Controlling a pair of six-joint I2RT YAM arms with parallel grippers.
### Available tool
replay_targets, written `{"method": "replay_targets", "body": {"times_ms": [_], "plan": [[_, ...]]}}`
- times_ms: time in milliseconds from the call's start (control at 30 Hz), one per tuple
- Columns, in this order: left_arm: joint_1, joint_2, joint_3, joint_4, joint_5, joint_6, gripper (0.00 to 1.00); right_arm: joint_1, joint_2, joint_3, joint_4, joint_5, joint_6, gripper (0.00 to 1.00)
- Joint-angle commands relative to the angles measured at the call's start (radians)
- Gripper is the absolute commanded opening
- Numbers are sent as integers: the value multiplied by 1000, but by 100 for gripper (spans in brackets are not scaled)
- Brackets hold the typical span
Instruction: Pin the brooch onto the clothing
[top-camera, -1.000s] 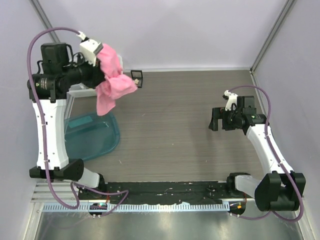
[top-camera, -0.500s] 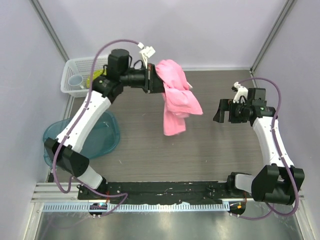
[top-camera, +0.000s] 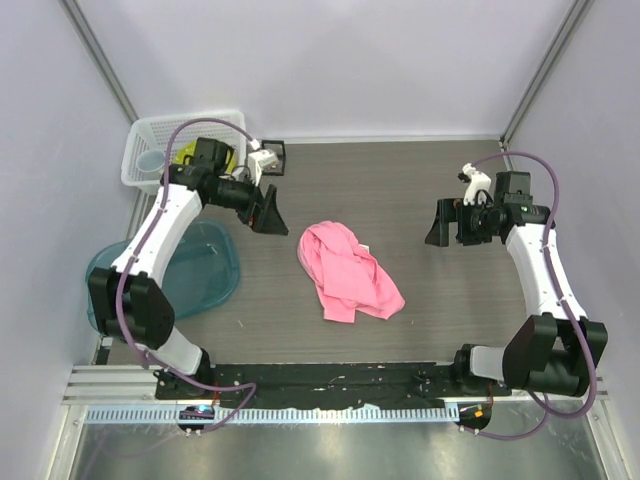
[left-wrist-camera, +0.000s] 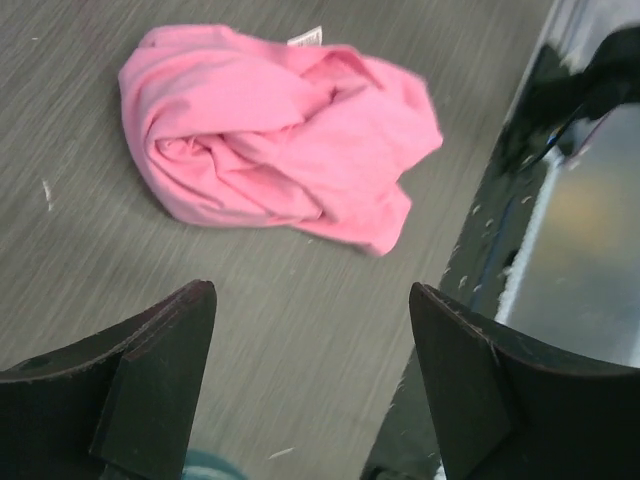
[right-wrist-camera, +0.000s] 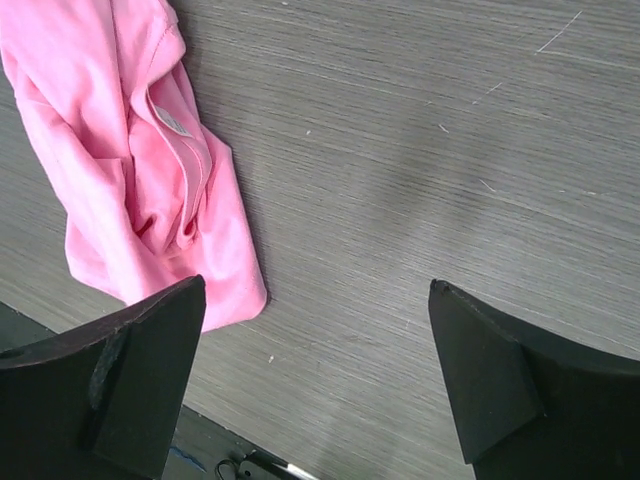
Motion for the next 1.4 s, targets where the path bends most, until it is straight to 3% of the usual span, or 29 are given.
{"method": "replay_targets", "body": {"times_ms": [0, 67, 100, 167, 333, 467, 700, 767, 800, 833, 900, 1000, 1200, 1367], "plan": [[-167, -119, -2, -120, -241, 349, 81, 24, 34, 17, 7, -24, 6, 97], [-270, -139, -45, -56, -397, 357, 84, 31, 44, 1, 13, -22, 26, 97], [-363, -148, -65, 8, -442, 353, 85, 33, 45, -7, 18, -22, 35, 96], [-446, -141, -108, 64, -506, 350, 88, 36, 44, -25, 33, -21, 57, 96], [-676, -1, -86, 169, -680, 423, 90, 36, 61, -42, 45, -21, 92, 96], [-723, 131, 21, 201, -689, 457, 89, 36, 65, -50, 55, -33, 115, 95], [-746, 275, 58, 262, -675, 494, 84, 36, 71, -72, 67, -33, 125, 95], [-749, 304, 66, 227, -671, 494, 71, 36, 73, -73, 70, -33, 126, 95], [-751, 310, 82, 210, -669, 479, 59, 36, 76, -72, 70, -31, 128, 95], [-751, 312, 84, 198, -667, 465, 40, 36, 76, -70, 70, -30, 126, 95], [-740, 288, 64, 173, -655, 443, 21, 36, 77, -68, 68, -27, 125, 95], [-699, 205, 21, 170, -625, 384, 0, 36, 84, -67, 71, -31, 121, 95], [-489, -40, 12, 127, -435, 252, 0, 43, 105, -39, 64, -31, 97, 95], [-167, -200, -23, 83, -365, 213, 0, 106, 151, -16, 65, -1, 71, 93]]}}
